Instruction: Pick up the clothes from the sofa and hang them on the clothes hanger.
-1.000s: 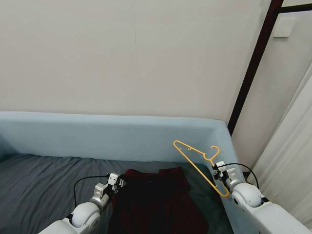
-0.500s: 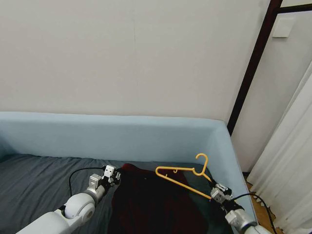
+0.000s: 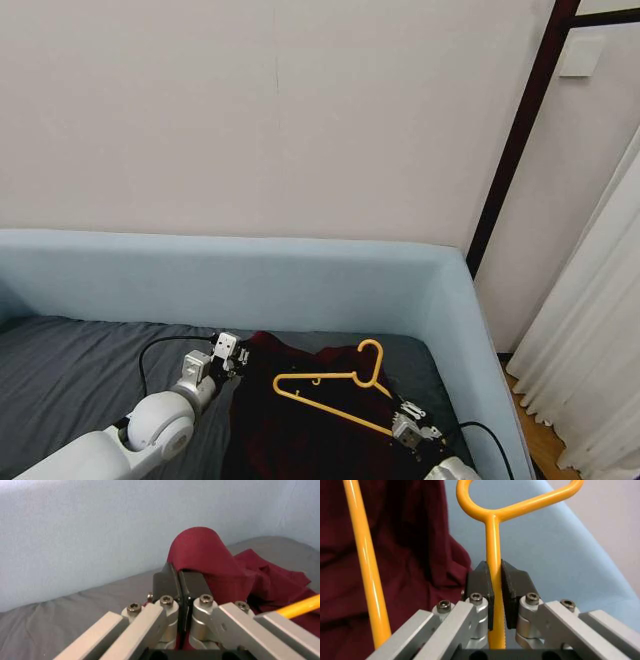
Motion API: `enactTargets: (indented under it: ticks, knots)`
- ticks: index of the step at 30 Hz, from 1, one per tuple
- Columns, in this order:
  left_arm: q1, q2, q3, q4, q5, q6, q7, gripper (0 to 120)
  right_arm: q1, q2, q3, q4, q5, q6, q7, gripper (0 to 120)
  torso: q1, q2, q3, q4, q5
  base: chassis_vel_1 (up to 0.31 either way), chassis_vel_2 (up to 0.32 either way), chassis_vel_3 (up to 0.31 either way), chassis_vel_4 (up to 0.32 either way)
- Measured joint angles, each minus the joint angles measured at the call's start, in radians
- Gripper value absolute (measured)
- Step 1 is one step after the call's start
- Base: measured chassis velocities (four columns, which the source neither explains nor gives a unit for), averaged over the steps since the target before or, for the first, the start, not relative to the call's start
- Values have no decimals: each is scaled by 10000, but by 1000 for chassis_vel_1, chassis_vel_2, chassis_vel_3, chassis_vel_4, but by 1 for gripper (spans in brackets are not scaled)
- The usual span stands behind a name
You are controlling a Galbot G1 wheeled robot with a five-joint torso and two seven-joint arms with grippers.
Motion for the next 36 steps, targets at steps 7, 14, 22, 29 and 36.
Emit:
enactTargets:
  ticks: [7,14,22,29,36]
  knots:
    - [88,-231,-26,-30,43,145,-441,0,633,324,-758,-243,148,-566,435,4,0,0,0,-2,2,0,0,0,0]
    - [-20,-182,-27,-969,-67,1535,-1840,0,715,173,-814,-134,-351,-529,554,4,0,0,0,-3,2,0,0,0,0]
    - [-1151,212,505,-2083,-1642,3520,-3887,0,616,254,-484,2,-650,-357,668,4,0,0,0,-1,2,0,0,0,0]
    - [-2230,160,1107,-1882,-2243,3549,-4090,0,171,130,-26,349,-1110,124,500,4,0,0,-1,0,3,0,0,0,0]
    - [-3663,-733,2349,-1094,-2893,3713,-4750,0,105,17,253,570,-1190,316,487,4,1,-1,1,-4,1,0,0,0,0]
